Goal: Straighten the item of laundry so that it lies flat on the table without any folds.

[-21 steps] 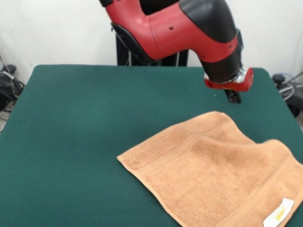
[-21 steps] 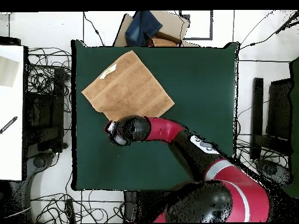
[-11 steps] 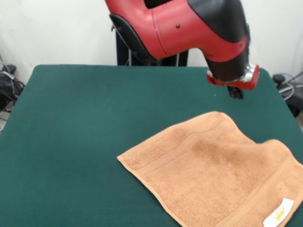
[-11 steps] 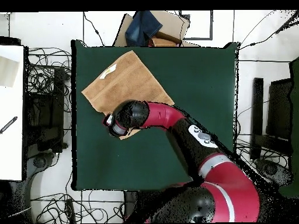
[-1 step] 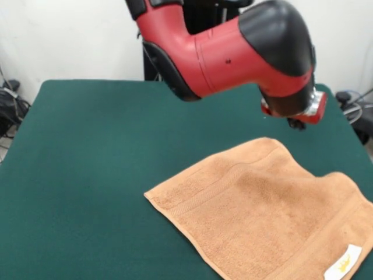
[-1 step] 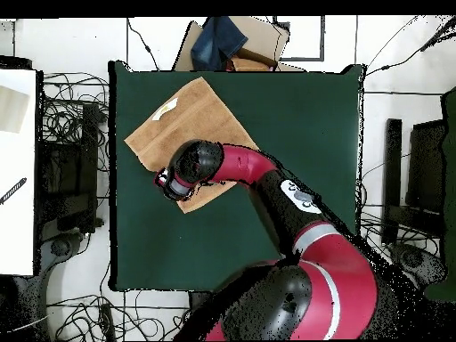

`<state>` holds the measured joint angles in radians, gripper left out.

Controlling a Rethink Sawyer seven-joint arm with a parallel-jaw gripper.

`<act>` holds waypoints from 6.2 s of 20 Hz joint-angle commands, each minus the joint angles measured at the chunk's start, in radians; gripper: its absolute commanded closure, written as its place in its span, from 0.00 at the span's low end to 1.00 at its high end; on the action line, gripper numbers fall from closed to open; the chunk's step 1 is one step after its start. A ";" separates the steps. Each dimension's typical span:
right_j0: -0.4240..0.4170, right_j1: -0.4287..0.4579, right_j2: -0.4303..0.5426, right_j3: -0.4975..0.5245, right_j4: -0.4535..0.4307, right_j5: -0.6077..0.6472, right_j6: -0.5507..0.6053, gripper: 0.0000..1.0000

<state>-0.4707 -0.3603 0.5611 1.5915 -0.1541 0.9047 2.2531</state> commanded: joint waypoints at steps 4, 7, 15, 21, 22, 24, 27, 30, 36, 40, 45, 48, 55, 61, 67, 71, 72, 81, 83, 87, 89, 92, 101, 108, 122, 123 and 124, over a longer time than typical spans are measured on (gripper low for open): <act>-0.015 0.127 -0.061 -0.142 0.019 0.120 -0.033 1.00; -0.033 0.155 -0.058 -0.159 0.010 0.128 -0.062 1.00; -0.059 0.112 -0.030 -0.111 0.016 0.140 -0.048 1.00; -0.074 0.089 -0.019 -0.070 0.018 0.122 -0.042 1.00; -0.076 0.080 -0.016 -0.063 0.023 0.130 -0.039 1.00; -0.075 0.055 -0.011 -0.051 0.033 0.155 -0.029 1.00; -0.072 0.039 -0.005 -0.054 0.055 0.213 -0.016 1.00; -0.072 0.059 -0.008 -0.073 0.058 0.228 -0.024 1.00; -0.070 0.075 -0.010 -0.103 0.059 0.246 -0.033 1.00; -0.066 0.082 -0.009 -0.112 0.060 0.250 -0.029 1.00; -0.064 0.095 -0.014 -0.117 0.054 0.233 -0.028 1.00; -0.059 0.095 -0.016 -0.131 0.050 0.243 -0.029 1.00; -0.038 0.202 -0.036 -0.217 0.001 0.181 -0.075 1.00; -0.050 0.175 -0.030 -0.165 -0.003 0.160 -0.059 1.00; -0.071 0.149 -0.024 -0.118 0.001 0.161 -0.058 1.00; -0.070 0.151 -0.025 -0.126 0.003 0.172 -0.055 1.00; -0.070 0.149 -0.024 -0.125 0.003 0.171 -0.052 1.00; -0.052 0.213 -0.037 -0.220 -0.002 0.198 -0.062 1.00; -0.049 0.207 -0.036 -0.224 0.001 0.205 -0.054 1.00; -0.035 0.210 -0.041 -0.253 0.007 0.239 -0.039 1.00; -0.032 0.225 -0.042 -0.267 0.007 0.232 -0.040 1.00; -0.028 0.240 -0.045 -0.291 0.002 0.238 -0.046 1.00; -0.034 0.241 -0.087 -0.226 -0.030 0.190 -0.027 1.00; -0.071 0.261 -0.136 -0.170 -0.084 0.187 -0.076 1.00; -0.112 0.306 -0.166 -0.105 -0.141 0.133 -0.093 1.00; -0.112 0.315 -0.167 -0.116 -0.144 0.133 -0.096 1.00; -0.112 0.317 -0.167 -0.116 -0.145 0.131 -0.097 1.00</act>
<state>-0.5829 -0.1173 0.4798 1.4429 -0.1921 1.1001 2.2531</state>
